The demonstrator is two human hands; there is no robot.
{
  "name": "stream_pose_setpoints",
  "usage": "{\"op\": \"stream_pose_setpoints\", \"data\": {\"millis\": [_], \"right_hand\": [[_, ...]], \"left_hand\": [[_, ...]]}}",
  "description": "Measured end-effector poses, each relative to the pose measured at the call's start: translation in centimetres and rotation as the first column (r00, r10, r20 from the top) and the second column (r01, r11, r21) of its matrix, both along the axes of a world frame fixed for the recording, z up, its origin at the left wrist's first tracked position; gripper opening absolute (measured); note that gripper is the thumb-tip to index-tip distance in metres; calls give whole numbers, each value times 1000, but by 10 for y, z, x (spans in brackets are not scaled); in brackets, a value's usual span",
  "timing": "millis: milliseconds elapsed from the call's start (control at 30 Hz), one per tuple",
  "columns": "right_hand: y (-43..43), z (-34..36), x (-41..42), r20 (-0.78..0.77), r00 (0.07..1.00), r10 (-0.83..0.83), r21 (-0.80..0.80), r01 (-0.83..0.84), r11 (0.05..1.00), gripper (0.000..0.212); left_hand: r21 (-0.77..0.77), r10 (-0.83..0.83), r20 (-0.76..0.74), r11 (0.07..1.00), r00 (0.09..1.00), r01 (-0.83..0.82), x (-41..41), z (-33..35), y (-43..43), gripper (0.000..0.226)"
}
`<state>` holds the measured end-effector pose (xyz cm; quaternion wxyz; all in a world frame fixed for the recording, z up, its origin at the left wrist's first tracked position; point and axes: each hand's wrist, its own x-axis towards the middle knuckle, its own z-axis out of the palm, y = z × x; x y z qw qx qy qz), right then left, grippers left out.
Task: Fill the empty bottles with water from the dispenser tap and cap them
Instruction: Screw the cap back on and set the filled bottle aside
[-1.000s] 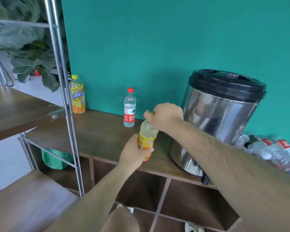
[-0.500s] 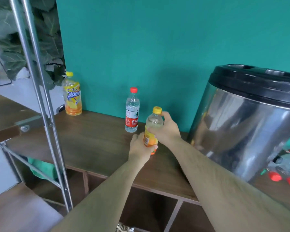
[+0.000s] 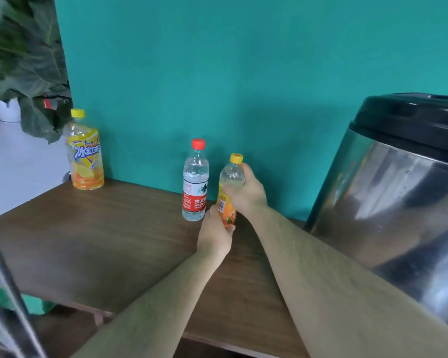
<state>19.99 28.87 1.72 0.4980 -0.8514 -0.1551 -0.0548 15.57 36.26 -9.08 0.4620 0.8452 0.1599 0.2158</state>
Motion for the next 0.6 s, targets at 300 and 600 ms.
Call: {"op": "stream_pose_setpoints", "data": {"millis": [300, 600], "right_hand": [[-19, 16, -61, 63, 997, -52, -135, 60, 989, 65], [-148, 54, -237, 422, 906, 26, -55, -3, 998, 17]], "left_hand": [[224, -66, 127, 974, 990, 36, -61, 38, -5, 12], [495, -293, 361, 865, 885, 84, -213, 137, -83, 34]]}}
